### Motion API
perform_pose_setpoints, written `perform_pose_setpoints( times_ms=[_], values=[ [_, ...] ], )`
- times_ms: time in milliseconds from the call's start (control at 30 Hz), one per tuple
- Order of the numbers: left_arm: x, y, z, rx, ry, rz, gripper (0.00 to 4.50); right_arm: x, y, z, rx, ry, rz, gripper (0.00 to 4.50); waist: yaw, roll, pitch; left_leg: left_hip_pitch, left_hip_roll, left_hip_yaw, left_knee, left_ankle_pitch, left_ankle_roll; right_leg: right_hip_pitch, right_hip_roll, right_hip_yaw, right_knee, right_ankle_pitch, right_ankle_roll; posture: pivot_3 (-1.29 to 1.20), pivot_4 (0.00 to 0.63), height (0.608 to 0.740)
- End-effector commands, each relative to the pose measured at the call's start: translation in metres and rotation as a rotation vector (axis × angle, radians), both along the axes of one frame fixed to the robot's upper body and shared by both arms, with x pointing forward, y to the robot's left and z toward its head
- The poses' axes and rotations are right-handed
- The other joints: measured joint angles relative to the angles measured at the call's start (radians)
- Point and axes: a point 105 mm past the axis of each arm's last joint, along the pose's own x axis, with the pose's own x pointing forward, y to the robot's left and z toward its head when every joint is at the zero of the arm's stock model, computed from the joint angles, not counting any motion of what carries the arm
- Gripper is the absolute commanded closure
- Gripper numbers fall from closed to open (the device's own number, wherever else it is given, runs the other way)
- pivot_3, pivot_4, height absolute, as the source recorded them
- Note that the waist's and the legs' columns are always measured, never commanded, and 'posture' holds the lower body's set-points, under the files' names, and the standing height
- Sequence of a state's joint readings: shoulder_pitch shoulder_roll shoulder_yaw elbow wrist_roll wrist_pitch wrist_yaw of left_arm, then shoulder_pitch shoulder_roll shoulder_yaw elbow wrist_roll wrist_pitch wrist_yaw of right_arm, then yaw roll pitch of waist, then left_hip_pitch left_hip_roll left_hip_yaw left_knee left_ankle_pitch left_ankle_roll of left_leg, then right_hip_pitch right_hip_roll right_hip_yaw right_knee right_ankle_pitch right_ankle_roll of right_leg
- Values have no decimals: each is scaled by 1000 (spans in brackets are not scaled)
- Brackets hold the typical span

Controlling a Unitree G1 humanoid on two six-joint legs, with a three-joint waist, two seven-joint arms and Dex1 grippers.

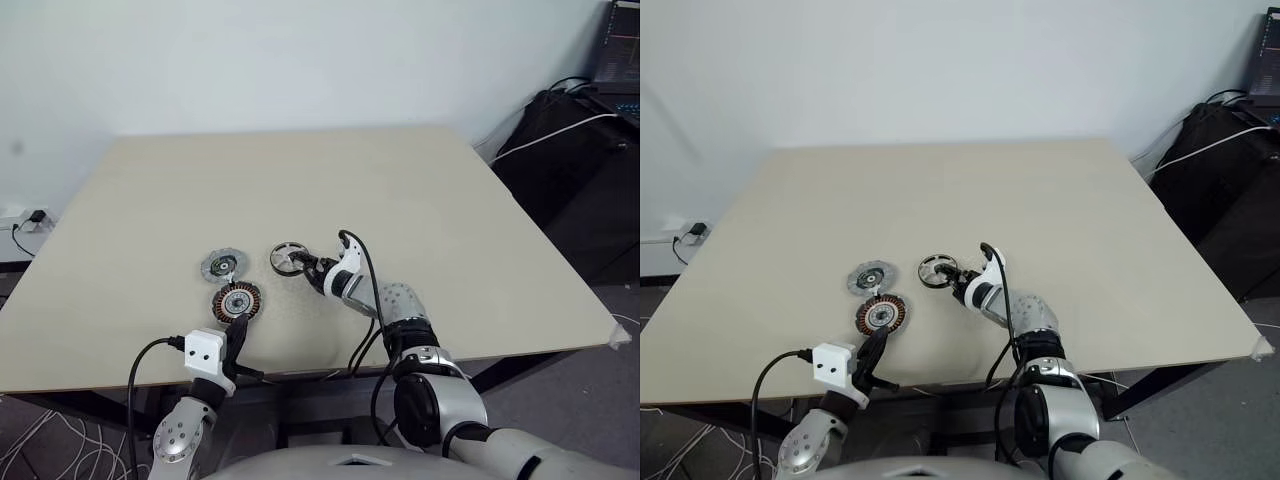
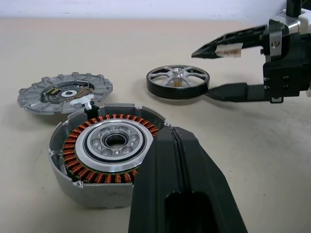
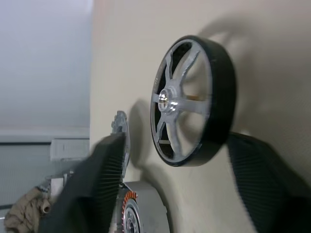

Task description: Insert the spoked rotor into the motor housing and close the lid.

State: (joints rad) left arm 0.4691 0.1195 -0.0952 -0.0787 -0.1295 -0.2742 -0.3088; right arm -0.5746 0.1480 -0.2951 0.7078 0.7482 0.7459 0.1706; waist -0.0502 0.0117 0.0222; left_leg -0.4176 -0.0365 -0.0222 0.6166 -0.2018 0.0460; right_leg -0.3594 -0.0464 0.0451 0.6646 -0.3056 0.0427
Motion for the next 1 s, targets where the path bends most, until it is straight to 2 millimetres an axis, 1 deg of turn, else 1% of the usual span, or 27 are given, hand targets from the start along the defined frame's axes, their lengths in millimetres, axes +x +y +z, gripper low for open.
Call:
perform_pose_setpoints(
  times_ms=[33,67,167,233,433,500,567,700,800,867,933,1000],
  values=[
    [4,-2,10,-5,-45,-10,4500,8,48,43,112,-89,66,2295,-1,0,0,0,0,0,0,0,0,0,0,0,0,0,0,0,0,740],
    [4,-3,11,-5,-47,-10,4500,8,47,42,109,-87,65,2577,-2,0,0,0,0,0,0,0,0,0,0,0,0,0,0,0,0,740],
    [5,-5,13,-5,-50,-13,4500,8,46,39,99,-82,60,3607,-3,0,0,0,0,0,0,0,0,0,0,0,0,0,0,0,0,740],
    [5,-6,14,-5,-52,-13,4500,8,45,37,91,-77,55,4146,-3,0,0,0,0,0,0,0,0,0,0,0,0,0,0,0,0,740],
    [5,-9,20,-6,-60,-14,4500,4,42,32,87,-64,60,4146,-3,0,0,0,0,0,0,0,0,0,0,0,0,0,0,0,0,740],
    [5,-10,23,-3,-69,-12,4500,0,41,33,97,-66,78,4146,-4,0,0,0,0,0,0,0,0,0,0,0,0,0,0,0,0,740],
    [4,-10,25,2,-77,-15,4500,-6,43,38,132,-78,115,4146,-5,0,0,0,0,0,0,0,0,0,0,0,0,0,0,0,0,740],
    [1,-12,27,3,-86,-27,4500,-31,51,60,233,-141,259,4146,-7,1,0,-3,0,0,-1,0,0,-3,0,0,0,1,1,0,0,740],
    [0,-13,29,-2,-91,-29,4500,-47,59,70,280,-161,340,4146,-7,1,0,-3,0,0,-1,0,0,-3,0,0,0,1,1,0,0,740],
    [0,-14,31,3,-102,-37,4500,-57,64,71,277,-159,394,4146,-8,1,0,-5,0,0,-1,0,0,-5,-1,0,0,0,1,0,0,740],
    [0,-15,31,2,-104,-41,4500,-70,71,65,241,-147,464,4146,-9,1,0,-8,0,0,-1,0,0,-8,-1,0,1,1,1,0,0,740],
    [-1,-14,32,2,-104,-42,4500,-78,76,60,215,-138,505,4146,-9,0,-1,-10,0,0,0,0,0,-10,-1,0,1,1,1,0,0,740]
  ],
)
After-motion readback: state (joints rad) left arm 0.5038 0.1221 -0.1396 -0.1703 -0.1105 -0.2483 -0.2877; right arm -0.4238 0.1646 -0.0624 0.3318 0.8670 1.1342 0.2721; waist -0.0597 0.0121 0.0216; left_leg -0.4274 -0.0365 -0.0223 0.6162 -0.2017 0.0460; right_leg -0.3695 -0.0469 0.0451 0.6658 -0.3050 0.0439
